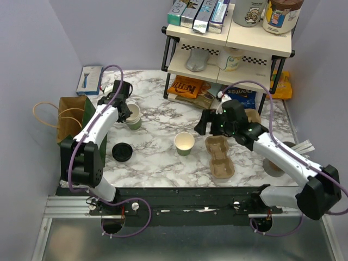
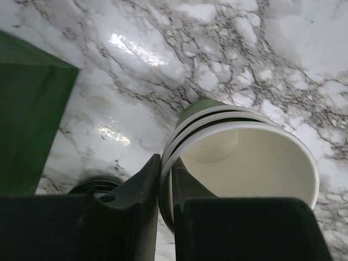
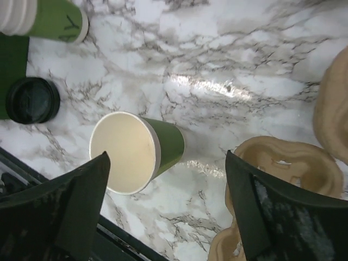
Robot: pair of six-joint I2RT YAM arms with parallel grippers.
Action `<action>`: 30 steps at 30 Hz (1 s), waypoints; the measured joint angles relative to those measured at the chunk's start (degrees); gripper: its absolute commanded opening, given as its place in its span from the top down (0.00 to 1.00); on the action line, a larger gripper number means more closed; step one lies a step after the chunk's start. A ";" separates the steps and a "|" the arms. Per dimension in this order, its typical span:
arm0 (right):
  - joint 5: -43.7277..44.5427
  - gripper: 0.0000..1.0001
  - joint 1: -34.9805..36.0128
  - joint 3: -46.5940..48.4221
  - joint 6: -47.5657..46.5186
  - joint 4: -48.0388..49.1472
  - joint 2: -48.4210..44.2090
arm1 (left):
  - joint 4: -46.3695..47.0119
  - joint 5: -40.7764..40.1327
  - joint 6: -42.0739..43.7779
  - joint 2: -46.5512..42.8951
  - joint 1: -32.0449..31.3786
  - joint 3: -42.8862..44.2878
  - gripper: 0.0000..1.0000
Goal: Pack the takeout coffee
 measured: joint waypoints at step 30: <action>12.74 0.00 -0.02 -3.23 -8.98 -3.13 -15.91 | -6.67 -4.42 -4.07 -21.49 -6.71 -4.15 0.01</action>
